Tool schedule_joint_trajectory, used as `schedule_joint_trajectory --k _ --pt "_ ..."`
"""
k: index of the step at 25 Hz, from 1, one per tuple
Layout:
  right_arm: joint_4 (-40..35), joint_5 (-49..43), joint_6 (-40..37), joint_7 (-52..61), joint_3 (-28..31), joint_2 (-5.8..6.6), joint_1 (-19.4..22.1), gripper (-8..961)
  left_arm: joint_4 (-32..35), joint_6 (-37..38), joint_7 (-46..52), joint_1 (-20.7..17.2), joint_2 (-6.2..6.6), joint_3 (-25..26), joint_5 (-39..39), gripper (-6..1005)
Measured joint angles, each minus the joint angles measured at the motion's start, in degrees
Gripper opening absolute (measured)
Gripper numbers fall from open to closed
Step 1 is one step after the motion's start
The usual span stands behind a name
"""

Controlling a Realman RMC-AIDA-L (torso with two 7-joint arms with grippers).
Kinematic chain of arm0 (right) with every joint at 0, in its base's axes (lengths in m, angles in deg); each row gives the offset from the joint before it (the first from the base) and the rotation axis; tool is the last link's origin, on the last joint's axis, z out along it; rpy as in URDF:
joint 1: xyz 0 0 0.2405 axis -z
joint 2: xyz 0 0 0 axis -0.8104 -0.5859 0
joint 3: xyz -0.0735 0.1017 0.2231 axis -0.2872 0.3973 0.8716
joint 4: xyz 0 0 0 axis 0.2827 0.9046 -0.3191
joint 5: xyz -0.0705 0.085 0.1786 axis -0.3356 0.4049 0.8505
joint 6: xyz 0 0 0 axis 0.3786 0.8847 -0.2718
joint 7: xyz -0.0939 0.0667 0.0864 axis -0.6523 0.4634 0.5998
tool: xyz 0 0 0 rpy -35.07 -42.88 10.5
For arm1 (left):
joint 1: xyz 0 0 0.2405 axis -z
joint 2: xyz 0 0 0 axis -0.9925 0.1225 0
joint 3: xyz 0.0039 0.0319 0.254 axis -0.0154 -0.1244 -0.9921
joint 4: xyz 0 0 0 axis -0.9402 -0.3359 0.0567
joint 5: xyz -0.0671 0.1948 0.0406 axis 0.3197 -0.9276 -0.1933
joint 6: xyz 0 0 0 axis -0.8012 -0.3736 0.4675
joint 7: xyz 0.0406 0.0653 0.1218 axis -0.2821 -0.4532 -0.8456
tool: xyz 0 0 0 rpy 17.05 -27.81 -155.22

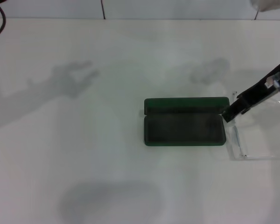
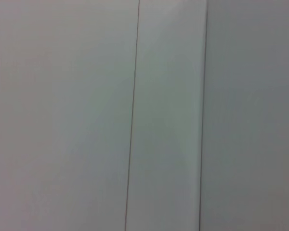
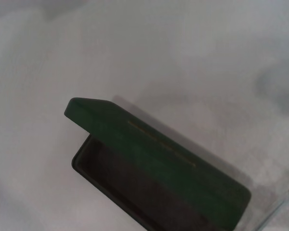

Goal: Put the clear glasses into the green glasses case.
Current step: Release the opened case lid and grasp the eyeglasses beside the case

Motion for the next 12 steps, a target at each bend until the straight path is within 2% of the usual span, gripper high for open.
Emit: schedule_joint_trajectory --k 6,12 --pt "6.8 -2.3 2.9 3.3 -1.9 -0.28 -2.2 507 0.0 0.5 0.0 0.1 0.0 0.1 0.1 366" --pt "7.7 -2.3 3.7 4.2 -2.5 -0.41 -2.3 491 -0.1 0.5 0.0 0.2 0.0 0.1 0.2 366"
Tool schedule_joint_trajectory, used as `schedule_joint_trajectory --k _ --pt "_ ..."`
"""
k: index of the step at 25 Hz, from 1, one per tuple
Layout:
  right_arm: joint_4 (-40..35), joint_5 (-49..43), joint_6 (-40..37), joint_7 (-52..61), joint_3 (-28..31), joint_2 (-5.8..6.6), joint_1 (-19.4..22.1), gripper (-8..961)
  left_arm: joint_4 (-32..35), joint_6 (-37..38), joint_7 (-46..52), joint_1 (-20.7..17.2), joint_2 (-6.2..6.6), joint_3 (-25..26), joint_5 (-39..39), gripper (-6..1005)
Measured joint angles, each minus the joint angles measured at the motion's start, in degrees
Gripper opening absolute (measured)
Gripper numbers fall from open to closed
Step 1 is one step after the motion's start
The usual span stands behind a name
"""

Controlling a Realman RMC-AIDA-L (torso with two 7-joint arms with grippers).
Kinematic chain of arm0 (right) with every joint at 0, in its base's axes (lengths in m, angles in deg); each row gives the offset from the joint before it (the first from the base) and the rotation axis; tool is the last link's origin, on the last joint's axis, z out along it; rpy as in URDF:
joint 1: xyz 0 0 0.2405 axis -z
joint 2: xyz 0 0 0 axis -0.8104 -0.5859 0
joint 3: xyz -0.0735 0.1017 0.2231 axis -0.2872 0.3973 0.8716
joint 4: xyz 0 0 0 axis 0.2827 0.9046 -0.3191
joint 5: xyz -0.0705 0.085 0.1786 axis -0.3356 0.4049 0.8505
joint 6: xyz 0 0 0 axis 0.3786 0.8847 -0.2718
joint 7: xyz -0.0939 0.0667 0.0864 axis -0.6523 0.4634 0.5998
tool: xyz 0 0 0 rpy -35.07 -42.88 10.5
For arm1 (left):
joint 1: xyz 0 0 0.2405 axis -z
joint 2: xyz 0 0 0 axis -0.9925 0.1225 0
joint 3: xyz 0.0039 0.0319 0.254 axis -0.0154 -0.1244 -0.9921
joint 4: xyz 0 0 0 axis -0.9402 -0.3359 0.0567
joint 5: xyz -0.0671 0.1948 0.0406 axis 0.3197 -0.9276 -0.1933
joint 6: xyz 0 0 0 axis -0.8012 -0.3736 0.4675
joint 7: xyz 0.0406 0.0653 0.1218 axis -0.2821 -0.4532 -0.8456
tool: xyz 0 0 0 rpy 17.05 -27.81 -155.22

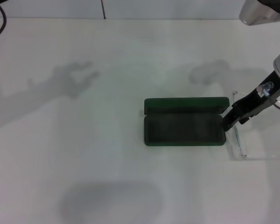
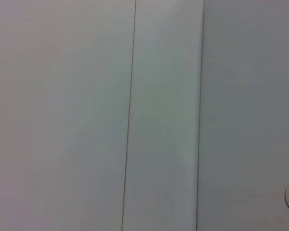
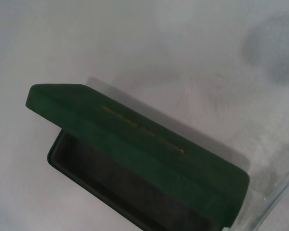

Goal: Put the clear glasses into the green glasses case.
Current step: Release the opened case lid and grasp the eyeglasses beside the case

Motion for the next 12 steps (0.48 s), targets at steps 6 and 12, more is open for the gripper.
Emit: schedule_joint_trajectory --k 6,12 --pt "1.5 -0.4 1.5 0.0 0.0 0.04 0.1 475 -0.8 0.0 -0.1 0.8 0.08 0.2 -0.2 366" --pt "2.4 -1.2 2.2 0.1 -0.1 0.13 0.3 459 -1.5 0.0 -0.2 1.3 0.09 0.6 -0.5 366"
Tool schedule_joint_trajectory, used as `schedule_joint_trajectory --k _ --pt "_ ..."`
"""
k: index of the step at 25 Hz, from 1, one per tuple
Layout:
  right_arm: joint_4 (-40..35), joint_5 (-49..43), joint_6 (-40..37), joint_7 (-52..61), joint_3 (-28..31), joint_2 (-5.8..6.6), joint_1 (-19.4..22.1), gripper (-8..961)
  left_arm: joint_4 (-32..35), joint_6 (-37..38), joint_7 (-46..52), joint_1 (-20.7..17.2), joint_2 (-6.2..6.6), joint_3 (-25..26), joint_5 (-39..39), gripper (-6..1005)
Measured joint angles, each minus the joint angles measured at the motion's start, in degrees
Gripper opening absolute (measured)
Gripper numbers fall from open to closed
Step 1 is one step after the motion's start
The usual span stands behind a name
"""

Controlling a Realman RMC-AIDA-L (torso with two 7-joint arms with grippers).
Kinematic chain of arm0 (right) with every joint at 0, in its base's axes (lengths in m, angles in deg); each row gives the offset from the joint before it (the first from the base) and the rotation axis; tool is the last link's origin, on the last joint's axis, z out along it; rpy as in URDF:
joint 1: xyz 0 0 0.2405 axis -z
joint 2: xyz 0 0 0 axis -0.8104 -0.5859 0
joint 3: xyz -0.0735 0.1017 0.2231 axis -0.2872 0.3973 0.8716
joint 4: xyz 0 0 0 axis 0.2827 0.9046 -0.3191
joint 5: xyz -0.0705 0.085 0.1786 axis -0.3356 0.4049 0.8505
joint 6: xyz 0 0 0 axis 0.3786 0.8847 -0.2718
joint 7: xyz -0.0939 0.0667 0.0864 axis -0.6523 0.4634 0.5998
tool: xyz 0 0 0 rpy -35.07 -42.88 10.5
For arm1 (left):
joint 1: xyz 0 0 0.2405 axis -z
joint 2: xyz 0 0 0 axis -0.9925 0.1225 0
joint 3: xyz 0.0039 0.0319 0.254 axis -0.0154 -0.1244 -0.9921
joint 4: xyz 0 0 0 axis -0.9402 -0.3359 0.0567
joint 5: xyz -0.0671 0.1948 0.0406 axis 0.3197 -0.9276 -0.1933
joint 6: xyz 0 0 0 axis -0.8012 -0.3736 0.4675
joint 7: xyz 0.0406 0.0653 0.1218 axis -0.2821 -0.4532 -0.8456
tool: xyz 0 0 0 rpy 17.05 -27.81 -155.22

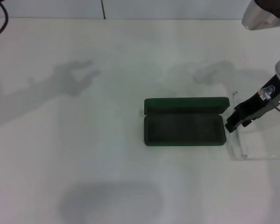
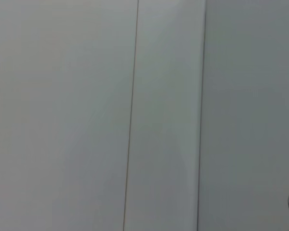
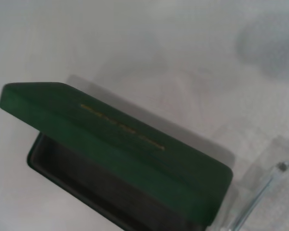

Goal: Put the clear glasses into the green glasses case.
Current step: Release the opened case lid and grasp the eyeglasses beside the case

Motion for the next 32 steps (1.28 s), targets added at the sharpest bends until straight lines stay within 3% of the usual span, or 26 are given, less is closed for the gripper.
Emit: schedule_joint_trajectory --k 17,27,32 --pt "1.0 -2.4 1.6 0.0 1.3 0.39 0.8 363 -3.5 0.0 -1.5 0.9 0.08 0.2 0.1 365" --pt "0.8 -1.9 0.9 -0.6 2.1 0.05 1.5 255 -3.6 0.0 -1.5 0.5 0.02 0.6 0.2 365" --pt "0.6 -1.7 0.9 -0.9 1.9 0.02 2.2 254 -3.6 0.0 -1.5 0.3 0.01 0.8 0.4 365"
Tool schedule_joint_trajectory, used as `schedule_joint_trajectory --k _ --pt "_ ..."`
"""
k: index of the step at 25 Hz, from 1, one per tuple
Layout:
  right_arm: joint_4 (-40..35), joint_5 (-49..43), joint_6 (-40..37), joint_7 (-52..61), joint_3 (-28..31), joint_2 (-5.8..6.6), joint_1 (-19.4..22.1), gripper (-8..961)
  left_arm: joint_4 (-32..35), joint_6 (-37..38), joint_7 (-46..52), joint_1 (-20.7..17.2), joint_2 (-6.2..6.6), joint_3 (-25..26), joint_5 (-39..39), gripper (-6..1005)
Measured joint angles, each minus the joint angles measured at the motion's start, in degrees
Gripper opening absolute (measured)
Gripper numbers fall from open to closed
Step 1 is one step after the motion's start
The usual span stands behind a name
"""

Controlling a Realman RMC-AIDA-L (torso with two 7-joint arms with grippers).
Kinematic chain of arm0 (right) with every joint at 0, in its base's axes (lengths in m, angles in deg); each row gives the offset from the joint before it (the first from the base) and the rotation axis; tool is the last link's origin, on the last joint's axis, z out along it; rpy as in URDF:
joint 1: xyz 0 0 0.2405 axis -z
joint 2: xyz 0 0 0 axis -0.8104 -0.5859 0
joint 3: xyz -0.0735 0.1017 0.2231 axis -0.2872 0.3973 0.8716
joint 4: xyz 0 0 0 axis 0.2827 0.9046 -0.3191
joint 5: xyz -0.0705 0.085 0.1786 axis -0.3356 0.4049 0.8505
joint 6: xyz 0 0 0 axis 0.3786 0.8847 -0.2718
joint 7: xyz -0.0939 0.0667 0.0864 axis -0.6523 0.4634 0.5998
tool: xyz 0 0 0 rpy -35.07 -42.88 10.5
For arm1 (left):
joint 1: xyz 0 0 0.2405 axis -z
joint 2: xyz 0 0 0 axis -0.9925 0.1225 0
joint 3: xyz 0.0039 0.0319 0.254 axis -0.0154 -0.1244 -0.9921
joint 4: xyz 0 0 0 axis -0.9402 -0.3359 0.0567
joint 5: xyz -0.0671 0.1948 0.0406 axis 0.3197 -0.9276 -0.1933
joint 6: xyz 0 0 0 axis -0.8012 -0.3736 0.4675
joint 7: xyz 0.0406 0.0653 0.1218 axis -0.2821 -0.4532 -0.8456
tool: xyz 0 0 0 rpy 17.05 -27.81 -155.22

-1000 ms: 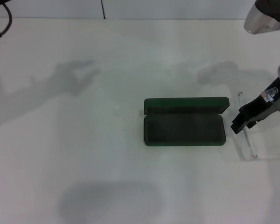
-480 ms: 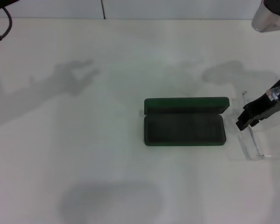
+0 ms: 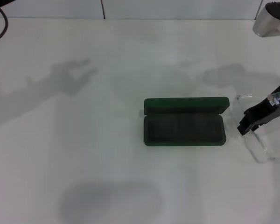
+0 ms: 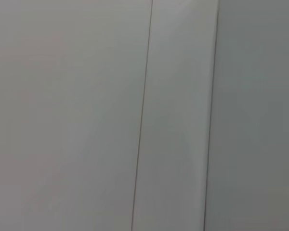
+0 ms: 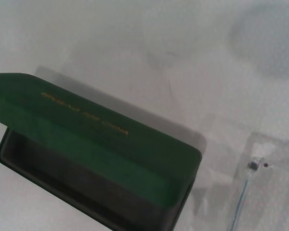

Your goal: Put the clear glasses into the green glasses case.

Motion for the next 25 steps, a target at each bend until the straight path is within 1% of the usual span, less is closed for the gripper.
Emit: schedule_joint_trajectory --k 3,8,13,18,25 --pt "-0.4 0.5 0.2 -0.1 0.0 0.02 0.6 253 0.0 0.0 0.1 -0.1 -0.01 0.0 0.1 365" --pt "-2.5 1.4 0.8 -0.7 0.3 0.06 2.3 187 0.0 0.0 0.1 -0.3 -0.08 0.1 0.1 365" --pt "-8.0 1.5 0.9 -0.6 0.6 0.11 6.1 147 0.0 0.0 0.0 -0.7 -0.1 0.2 0.3 365" --pt "-11.7 3.0 1.3 -0.6 1.2 0.23 9.7 145 -0.4 0.1 0.0 -0.9 -0.1 0.7 1.2 365" --pt "-20.6 5.0 1.7 -0.9 4.9 0.28 15.4 134 -0.9 1.5 -0.1 -1.5 -0.1 0.9 2.7 364"
